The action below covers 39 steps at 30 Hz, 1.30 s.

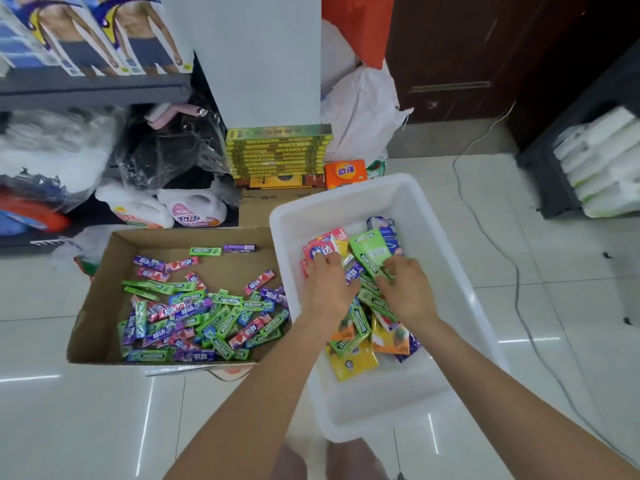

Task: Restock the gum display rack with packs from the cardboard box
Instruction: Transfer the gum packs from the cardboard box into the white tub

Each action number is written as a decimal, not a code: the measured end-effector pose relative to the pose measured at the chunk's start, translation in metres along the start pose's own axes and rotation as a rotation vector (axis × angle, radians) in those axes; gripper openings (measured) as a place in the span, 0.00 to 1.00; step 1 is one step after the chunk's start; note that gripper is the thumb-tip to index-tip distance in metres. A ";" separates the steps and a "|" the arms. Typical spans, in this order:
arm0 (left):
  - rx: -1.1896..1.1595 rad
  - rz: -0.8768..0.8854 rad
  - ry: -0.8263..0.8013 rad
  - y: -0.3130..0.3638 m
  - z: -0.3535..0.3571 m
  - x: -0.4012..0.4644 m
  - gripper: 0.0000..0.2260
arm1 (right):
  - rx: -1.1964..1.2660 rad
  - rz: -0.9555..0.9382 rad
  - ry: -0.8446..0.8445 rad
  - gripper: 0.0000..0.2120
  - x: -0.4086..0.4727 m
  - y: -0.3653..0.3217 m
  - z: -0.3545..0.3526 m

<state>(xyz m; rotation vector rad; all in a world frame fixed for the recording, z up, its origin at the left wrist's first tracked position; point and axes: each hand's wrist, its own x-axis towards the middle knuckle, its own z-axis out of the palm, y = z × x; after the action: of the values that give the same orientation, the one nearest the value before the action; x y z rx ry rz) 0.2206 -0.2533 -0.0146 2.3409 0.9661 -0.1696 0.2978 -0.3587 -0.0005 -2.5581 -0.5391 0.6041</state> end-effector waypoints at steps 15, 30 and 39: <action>-0.183 -0.151 0.299 -0.171 -0.119 -0.038 0.15 | 0.169 -0.445 -0.153 0.11 -0.036 -0.165 0.079; 0.029 -0.127 -0.114 -0.381 -0.127 0.025 0.23 | -0.181 -0.279 -0.500 0.26 -0.010 -0.233 0.261; 0.211 0.005 -0.096 -0.405 -0.099 0.043 0.25 | -0.178 -0.264 -0.584 0.32 0.004 -0.223 0.293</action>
<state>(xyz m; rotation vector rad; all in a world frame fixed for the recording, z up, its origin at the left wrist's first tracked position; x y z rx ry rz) -0.0326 0.0553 -0.1408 2.4997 0.9346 -0.3949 0.0967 -0.0751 -0.1234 -2.3835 -1.1477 1.2579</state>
